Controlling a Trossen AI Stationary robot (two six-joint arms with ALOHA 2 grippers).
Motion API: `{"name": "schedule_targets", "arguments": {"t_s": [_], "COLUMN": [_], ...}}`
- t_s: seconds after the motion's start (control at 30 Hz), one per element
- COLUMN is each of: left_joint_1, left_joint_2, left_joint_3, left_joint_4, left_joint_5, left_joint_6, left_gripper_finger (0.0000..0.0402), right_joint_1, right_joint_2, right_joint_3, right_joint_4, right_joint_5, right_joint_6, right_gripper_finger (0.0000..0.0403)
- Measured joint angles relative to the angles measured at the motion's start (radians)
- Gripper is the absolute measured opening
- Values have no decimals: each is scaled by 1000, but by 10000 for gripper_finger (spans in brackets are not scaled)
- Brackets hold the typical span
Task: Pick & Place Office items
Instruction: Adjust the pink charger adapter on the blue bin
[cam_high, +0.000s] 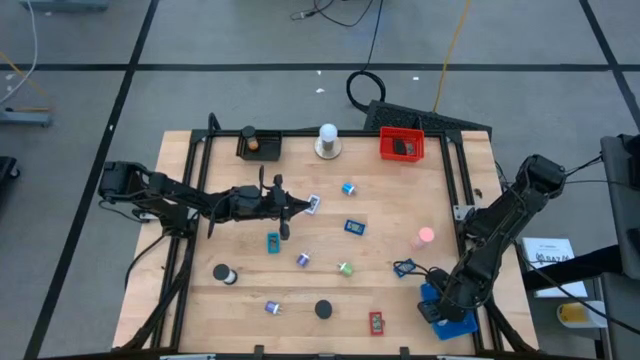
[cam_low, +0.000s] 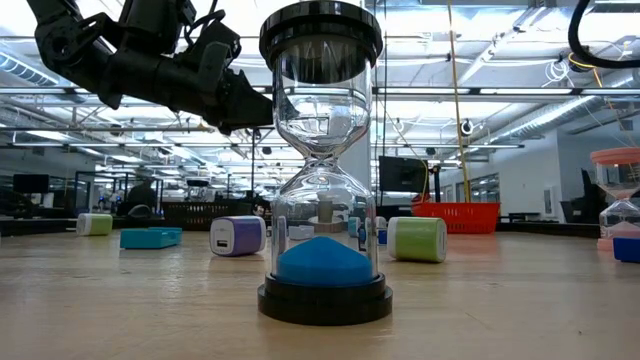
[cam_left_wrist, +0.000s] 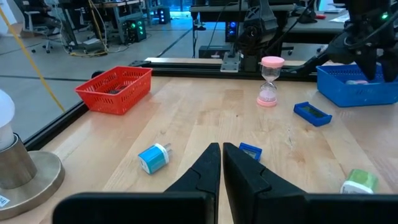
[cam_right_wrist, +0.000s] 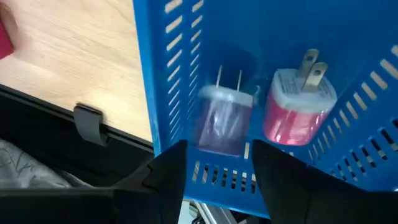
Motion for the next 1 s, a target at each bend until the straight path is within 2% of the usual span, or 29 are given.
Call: {"name": "schedule_targets", "arguments": {"t_s": [0.37, 0.53, 0.63, 0.7, 1.0], "left_joint_1": [0, 0, 0, 0, 0], "left_joint_2": [0, 0, 0, 0, 0], "left_joint_3": [0, 0, 0, 0, 0], "left_joint_4": [0, 0, 0, 0, -1], "left_joint_5": [0, 0, 0, 0, -4], "left_joint_6": [-1, -2, -1, 0, 0], "left_gripper_finger": [26, 26, 26, 26, 26], "right_joint_1": [-1, -9, -9, -9, -7], "right_joint_2": [-43, -47, -47, -44, 14], "right_joint_3": [18, 33, 34, 35, 35], "right_joint_4": [-17, -177, -223, -240, -246], "right_joint_5": [-23, -13, 27, 48, 47], "right_joint_6": [-50, -139, -206, -254, -431], "right_gripper_finger": [140, 76, 27, 7, 3]}}
